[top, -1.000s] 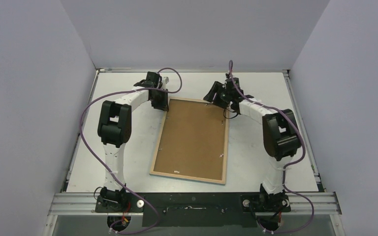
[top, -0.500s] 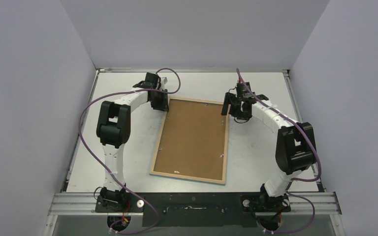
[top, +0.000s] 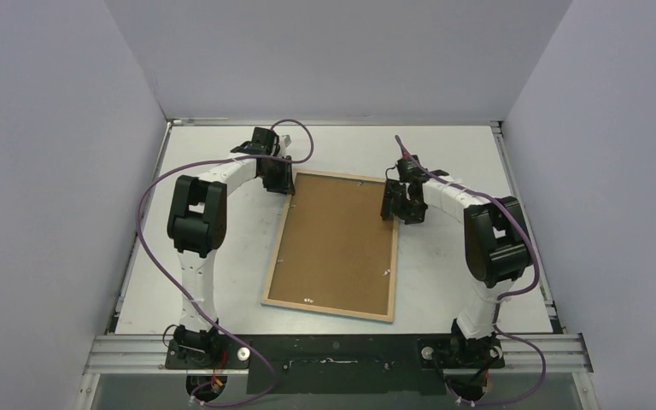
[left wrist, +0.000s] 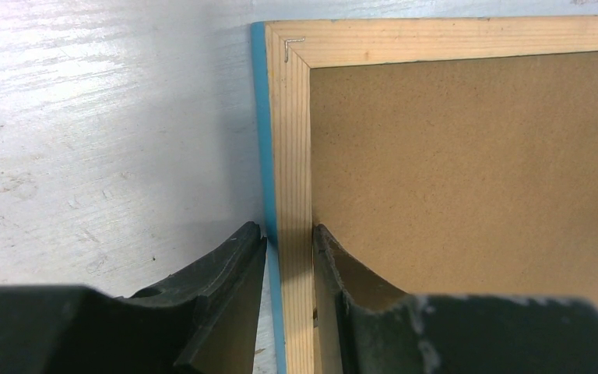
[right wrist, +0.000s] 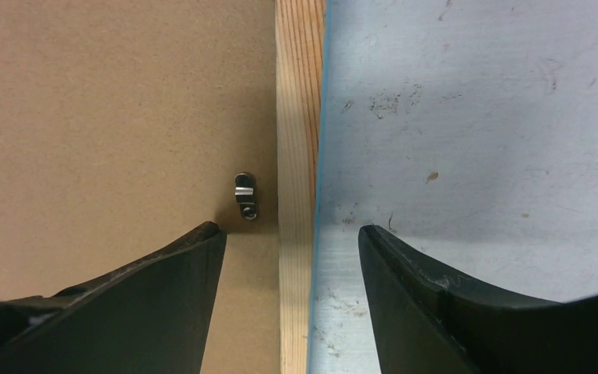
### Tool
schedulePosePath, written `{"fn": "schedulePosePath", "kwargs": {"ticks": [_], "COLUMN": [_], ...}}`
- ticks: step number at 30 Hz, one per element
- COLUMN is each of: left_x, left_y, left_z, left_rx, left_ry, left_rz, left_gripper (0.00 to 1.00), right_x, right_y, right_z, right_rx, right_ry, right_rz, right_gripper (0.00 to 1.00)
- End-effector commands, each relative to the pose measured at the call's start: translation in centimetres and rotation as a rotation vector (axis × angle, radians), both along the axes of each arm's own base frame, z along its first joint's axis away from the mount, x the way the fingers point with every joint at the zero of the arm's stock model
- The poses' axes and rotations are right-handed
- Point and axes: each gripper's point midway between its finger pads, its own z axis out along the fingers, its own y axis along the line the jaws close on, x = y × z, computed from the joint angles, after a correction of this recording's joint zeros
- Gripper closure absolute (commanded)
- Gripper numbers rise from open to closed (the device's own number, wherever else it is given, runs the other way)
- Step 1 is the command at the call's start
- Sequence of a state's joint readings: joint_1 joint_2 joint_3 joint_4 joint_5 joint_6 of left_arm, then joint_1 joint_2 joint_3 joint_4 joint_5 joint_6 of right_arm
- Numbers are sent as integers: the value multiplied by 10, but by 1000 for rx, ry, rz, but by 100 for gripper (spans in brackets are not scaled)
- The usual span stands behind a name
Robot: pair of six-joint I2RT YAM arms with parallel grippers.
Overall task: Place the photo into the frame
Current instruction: Install the photo frame at the center of the board.
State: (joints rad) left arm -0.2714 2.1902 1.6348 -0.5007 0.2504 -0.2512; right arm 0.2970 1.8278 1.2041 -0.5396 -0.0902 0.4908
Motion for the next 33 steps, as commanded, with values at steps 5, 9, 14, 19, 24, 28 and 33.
{"fn": "schedulePosePath", "kwargs": {"ticks": [5,9,14,19,24,28,33], "left_x": [-46,-47,-48,-49,-50,-50,-50], "left_y": [4,4,4,4,4,4,1], "left_z": [-37,-39,-41,-42,-43,-43,-43], "left_rx": [46,44,45,42,43,39,26], "left_ry": [186,190,193,195,198,197,198], "left_rz": [-23,-23,-23,-22,-22,-22,-19], "left_gripper": [72,73,73,73,73,73,73], "right_x": [22,25,28,33,33,29,24], "right_y": [-1,-9,-11,-13,-13,-10,2], "right_z": [-3,-7,-11,-9,-11,-14,-17], "right_rx": [-44,-87,-103,-103,-95,-78,-2], "right_ry": [-63,-71,-73,-94,-88,-74,-70], "right_rz": [-61,-82,-101,-149,-169,-160,-112], "right_gripper": [42,45,46,50,61,71,74]}}
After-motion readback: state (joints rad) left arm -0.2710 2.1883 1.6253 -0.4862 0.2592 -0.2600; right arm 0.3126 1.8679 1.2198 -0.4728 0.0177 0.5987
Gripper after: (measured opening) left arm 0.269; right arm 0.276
